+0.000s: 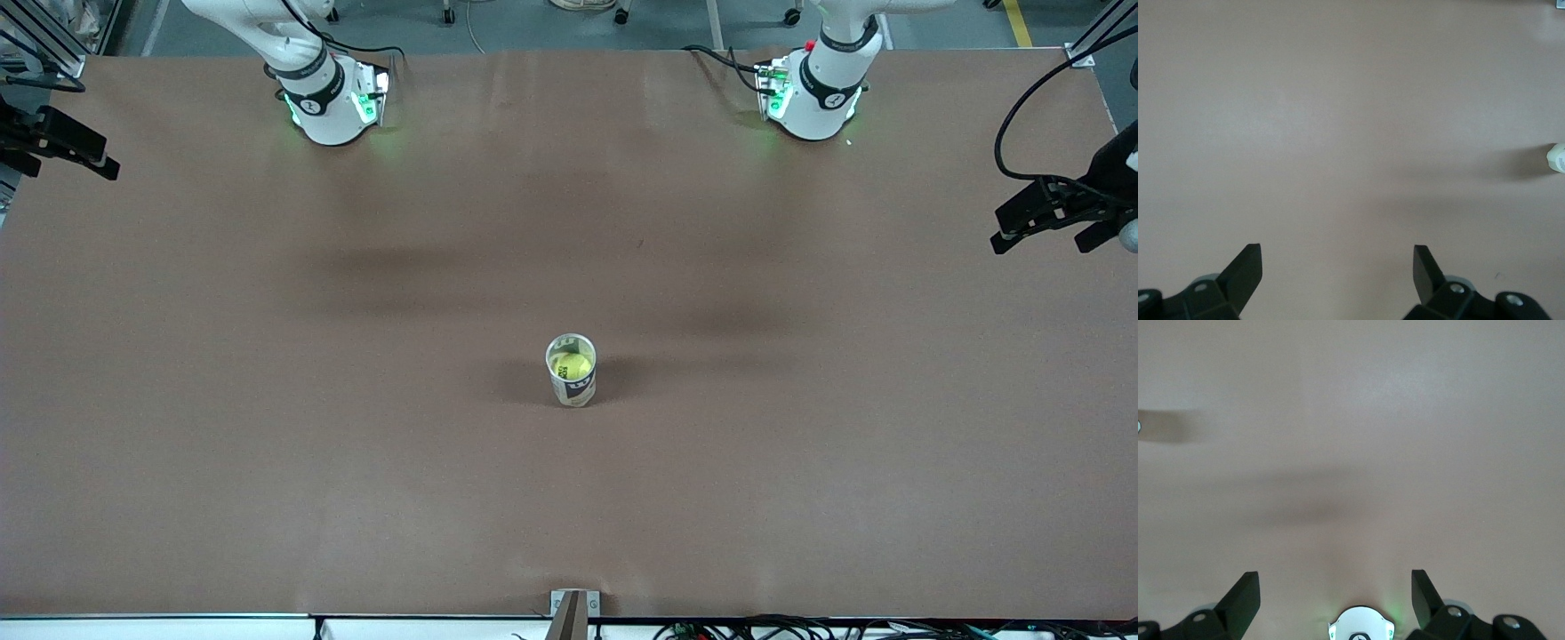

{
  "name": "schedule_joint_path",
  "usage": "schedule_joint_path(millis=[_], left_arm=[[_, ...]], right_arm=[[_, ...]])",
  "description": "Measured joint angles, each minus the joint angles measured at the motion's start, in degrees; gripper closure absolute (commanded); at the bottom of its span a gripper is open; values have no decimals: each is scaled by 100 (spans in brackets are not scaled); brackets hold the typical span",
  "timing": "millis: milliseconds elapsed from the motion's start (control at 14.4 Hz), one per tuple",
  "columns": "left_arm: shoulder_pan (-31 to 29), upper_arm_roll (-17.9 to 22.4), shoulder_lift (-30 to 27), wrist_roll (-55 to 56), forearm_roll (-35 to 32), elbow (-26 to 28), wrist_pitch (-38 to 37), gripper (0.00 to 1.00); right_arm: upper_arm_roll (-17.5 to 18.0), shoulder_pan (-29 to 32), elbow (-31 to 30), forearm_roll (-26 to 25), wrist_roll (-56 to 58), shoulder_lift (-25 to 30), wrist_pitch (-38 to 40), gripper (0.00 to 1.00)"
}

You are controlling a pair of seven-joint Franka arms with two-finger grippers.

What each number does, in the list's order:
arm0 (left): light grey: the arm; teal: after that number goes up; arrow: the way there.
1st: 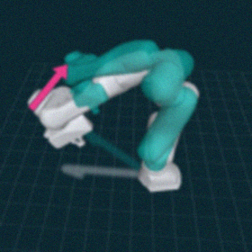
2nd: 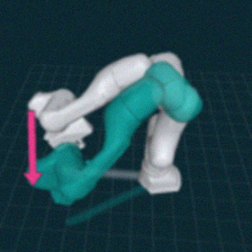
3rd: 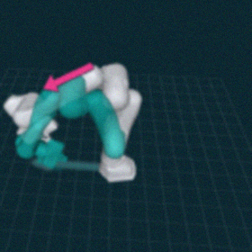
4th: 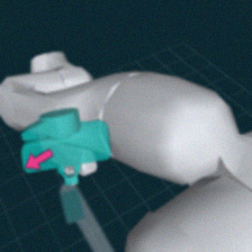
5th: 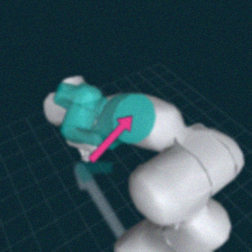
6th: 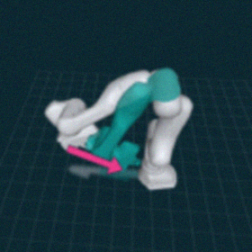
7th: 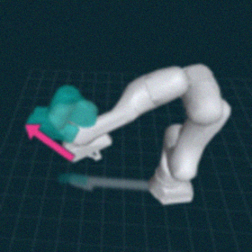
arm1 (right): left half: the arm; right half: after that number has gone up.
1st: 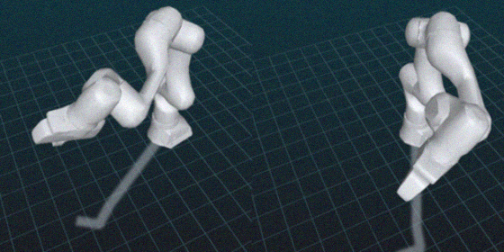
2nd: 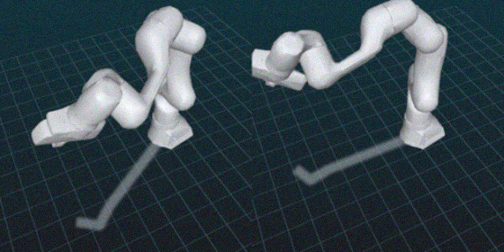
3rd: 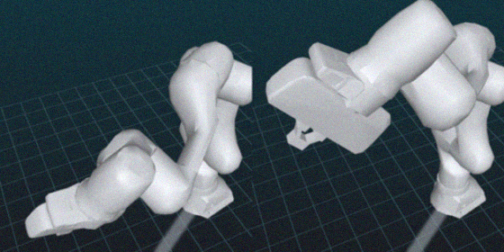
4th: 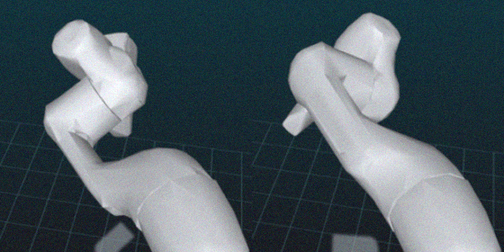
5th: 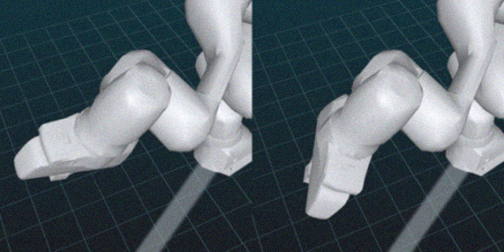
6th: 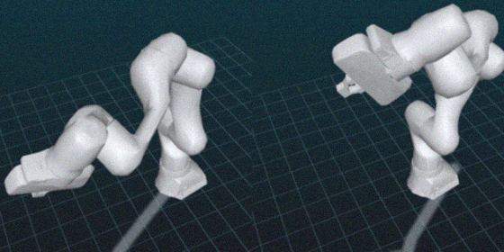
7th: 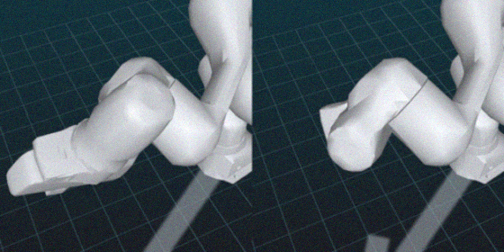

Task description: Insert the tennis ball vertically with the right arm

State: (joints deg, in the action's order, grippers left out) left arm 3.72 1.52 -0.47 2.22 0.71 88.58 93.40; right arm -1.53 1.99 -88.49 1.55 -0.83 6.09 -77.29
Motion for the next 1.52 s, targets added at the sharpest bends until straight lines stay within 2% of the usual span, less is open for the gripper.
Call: schedule_joint_path(millis=[416, 693, 1524], left_arm=[[-61, -7, 22, 0, 0, -6, -1, 0], [-271, -167, 81, -1, 0, -105, -1, 0], [-273, -218, 88, -1, 17, -142, -1, 0]], right_arm=[[38, -11, -25, 0, 0, 35, -13, 0], [37, -11, -42, 0, 7, 36, -51, 0], [31, -11, -42, -42, 142, 36, -108, 0]])
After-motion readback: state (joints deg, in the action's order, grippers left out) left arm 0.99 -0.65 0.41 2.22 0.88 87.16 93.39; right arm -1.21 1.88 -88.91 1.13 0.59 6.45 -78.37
